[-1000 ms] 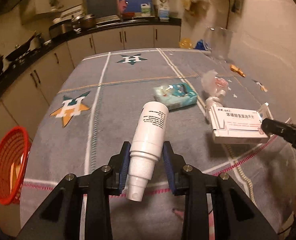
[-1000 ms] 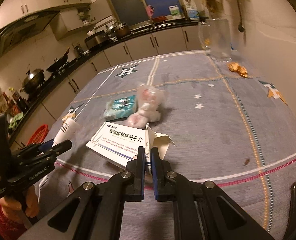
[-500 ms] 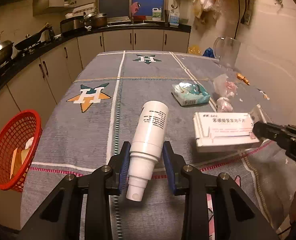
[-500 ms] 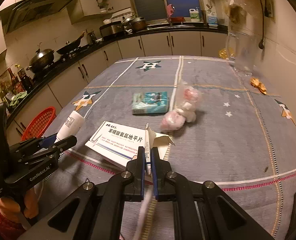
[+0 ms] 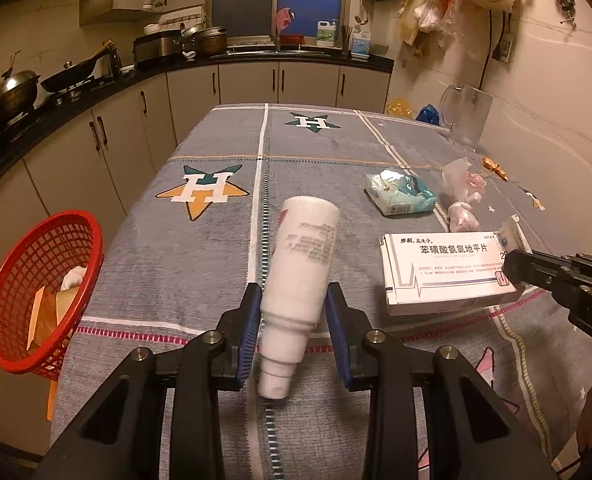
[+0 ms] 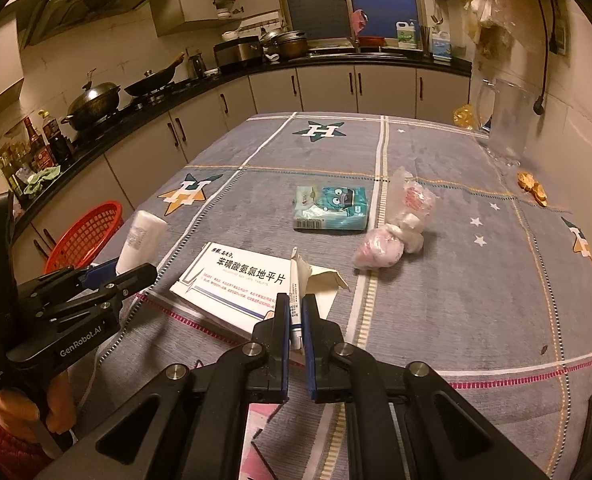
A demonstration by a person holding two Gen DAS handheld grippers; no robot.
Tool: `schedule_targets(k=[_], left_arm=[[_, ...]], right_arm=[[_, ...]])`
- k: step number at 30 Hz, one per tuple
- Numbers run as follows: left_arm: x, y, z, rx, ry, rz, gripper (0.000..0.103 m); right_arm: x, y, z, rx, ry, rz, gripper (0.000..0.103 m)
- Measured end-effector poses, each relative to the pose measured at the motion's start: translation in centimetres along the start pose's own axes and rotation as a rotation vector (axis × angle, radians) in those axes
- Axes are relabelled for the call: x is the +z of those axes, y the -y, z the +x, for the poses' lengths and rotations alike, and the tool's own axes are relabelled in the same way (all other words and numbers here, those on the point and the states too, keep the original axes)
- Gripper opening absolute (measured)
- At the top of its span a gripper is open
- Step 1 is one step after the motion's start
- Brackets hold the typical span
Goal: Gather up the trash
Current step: 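Lift the white spray bottle and medicine box off the table, then carry the spray bottle and medicine box over the red wastebasket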
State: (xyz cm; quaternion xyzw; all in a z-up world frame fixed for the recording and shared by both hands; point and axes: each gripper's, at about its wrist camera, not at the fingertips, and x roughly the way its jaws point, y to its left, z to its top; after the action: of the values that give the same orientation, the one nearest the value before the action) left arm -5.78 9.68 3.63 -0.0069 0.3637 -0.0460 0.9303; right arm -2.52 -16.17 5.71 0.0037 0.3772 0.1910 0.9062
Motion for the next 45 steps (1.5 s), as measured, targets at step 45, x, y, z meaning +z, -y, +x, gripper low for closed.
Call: schedule_targets(k=[45], left_arm=[[1.4,-4.8,-1.8,0.053,0.014,-0.094,0.029]], right_arm=[[2.9,-3.3,0.7,0.076,0.019,-0.036,0.007]])
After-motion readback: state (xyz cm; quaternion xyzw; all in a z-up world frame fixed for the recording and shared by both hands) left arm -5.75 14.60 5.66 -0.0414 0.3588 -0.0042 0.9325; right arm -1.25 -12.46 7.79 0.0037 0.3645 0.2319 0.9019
